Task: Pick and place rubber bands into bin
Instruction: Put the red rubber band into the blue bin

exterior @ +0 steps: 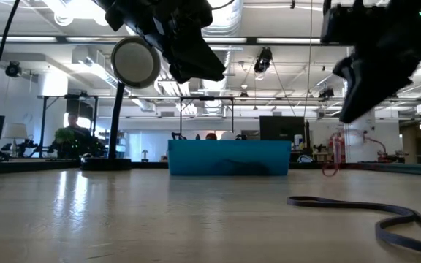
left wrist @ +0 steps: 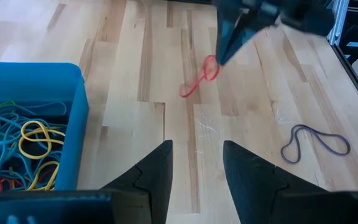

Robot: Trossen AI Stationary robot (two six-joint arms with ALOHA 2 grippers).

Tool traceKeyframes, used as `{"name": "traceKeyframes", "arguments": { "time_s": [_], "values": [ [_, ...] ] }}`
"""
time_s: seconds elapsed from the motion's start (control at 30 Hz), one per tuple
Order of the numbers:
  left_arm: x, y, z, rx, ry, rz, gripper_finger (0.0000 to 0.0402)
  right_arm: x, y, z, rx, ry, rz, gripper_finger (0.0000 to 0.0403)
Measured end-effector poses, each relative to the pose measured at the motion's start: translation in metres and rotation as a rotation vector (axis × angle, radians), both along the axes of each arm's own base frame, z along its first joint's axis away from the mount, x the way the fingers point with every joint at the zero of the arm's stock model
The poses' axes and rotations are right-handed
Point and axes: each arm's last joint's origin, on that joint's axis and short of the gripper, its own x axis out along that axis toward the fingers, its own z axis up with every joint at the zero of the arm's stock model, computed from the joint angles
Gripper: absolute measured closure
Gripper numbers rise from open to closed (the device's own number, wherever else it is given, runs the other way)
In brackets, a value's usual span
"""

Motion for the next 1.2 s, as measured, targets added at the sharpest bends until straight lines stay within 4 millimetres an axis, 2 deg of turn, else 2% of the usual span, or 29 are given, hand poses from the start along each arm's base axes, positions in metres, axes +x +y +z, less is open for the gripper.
{"name": "traceKeyframes", "arguments": {
  "time_s": [0.27, 0.4, 0.47, 0.6, 0.73, 0.83, 1.03, 1.2],
  "values": [
    [0.001, 0.0, 0.001, 0.008, -0.019, -0.005, 0.0276, 0.006, -0.012, 0.043, -0.144, -0.07, -0.045, 0.0395],
    [0.001, 0.0, 0.001, 0.016, -0.02, -0.01, 0.0276, 0.01, -0.021, 0.05, -0.156, -0.043, -0.038, 0.0395],
    [0.001, 0.0, 0.001, 0.016, -0.02, -0.01, 0.0276, 0.011, -0.027, 0.043, -0.105, 0.004, -0.038, 0.0395],
    [0.001, 0.0, 0.001, 0.016, -0.019, -0.01, 0.0276, 0.004, -0.036, 0.004, 0.038, 0.143, -0.019, 0.0394],
    [0.001, 0.0, 0.001, 0.016, -0.019, -0.01, 0.0276, -0.001, -0.046, -0.017, 0.199, 0.174, -0.004, 0.0373],
    [0.001, 0.0, 0.001, 0.016, -0.019, -0.01, 0.0276, -0.002, -0.054, -0.021, 0.241, 0.172, -0.017, 0.0337],
    [0.001, 0.0, 0.001, 0.015, -0.019, -0.009, 0.0276, 0.002, -0.066, -0.019, 0.206, 0.138, 0.024, 0.0253],
    [0.001, 0.0, 0.001, 0.016, -0.017, -0.01, 0.0276, 0.001, -0.075, -0.026, 0.198, 0.143, 0.053, 0.0202]
  ]
}}
